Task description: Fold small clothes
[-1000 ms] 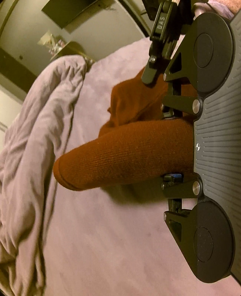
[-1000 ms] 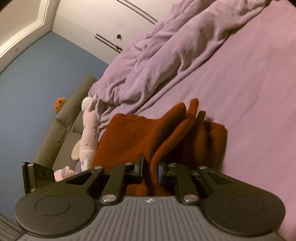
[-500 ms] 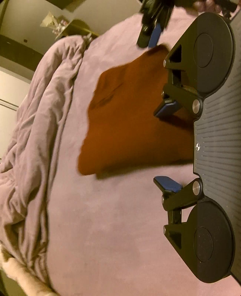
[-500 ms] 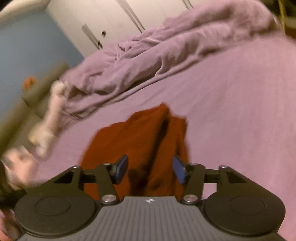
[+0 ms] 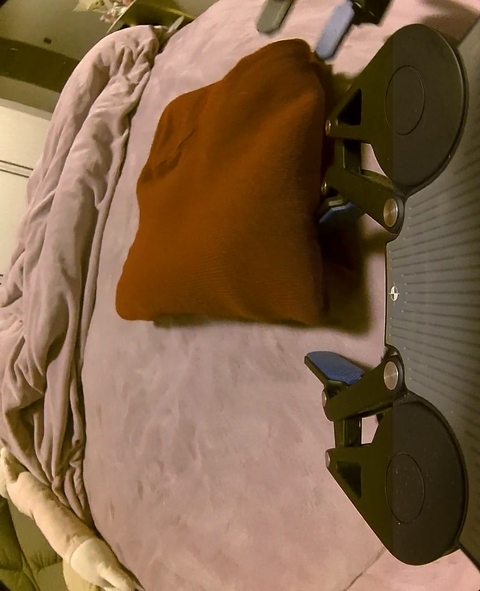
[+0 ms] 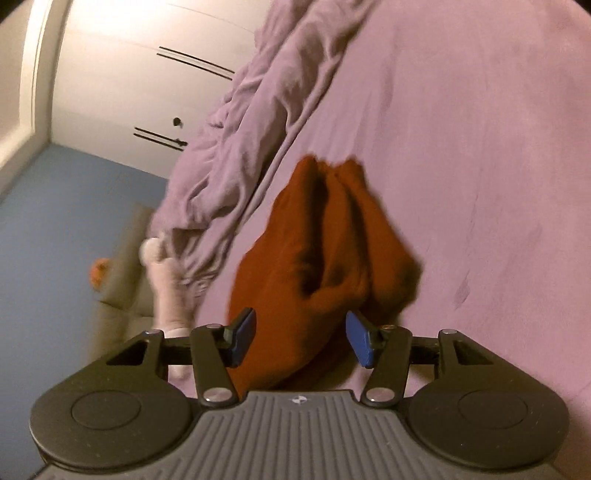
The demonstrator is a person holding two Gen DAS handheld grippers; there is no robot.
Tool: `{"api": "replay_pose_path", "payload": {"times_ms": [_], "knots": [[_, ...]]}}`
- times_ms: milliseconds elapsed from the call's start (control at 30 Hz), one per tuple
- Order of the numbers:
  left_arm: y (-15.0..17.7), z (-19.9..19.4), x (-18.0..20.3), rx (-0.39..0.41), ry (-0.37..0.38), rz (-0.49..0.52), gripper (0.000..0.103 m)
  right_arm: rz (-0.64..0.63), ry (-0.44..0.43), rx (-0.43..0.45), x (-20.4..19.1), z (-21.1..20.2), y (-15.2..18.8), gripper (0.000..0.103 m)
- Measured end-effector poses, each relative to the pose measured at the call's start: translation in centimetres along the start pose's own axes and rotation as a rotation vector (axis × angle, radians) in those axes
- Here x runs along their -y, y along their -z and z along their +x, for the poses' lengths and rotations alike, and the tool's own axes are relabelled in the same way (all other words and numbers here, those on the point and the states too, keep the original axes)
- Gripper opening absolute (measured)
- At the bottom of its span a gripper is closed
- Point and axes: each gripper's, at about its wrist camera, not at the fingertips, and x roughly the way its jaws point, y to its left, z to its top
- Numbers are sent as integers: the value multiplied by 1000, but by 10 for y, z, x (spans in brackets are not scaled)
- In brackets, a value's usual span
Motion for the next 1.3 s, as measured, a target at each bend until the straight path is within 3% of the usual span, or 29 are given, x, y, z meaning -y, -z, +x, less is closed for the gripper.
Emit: {"api": "replay_pose_path", "payload": {"times_ms": [67,200,267,367,467,533,700,833,967,1100,1300], "knots": [[1,4,3,2,-18,9,76,-4,2,1,0,13,0,50],[0,6,0,9,-40,24,78,33,59,4,0,39,-3,26],[-2,7,-7,10,-79,26,83,-23,106,35,-4,41,-4,18],[-3,9,-26,-30,-36,-54,85,-150,158,97,-18,37,0,14],[0,3,-36,-56,3,-74,85,-234,234,169,-22,27,2,14],[2,-6,-40,-75,32,-72,85,-313,310,153,-19,28,1,16],[3,-40,-52,11,-73,-25,85,-426,339,144,-38,8,-5,35],[-11,-40,-44,48,-74,-31,89,-667,491,258,-74,4,2,35],[-22,-20,-23,4,-54,-45,89,-924,478,193,-97,40,18,35],[-22,-7,-5,-31,-88,11,92,-1219,655,69,-81,87,39,35],[-24,-17,5,-43,-117,60,89,-1262,681,32,-82,93,39,35]]}}
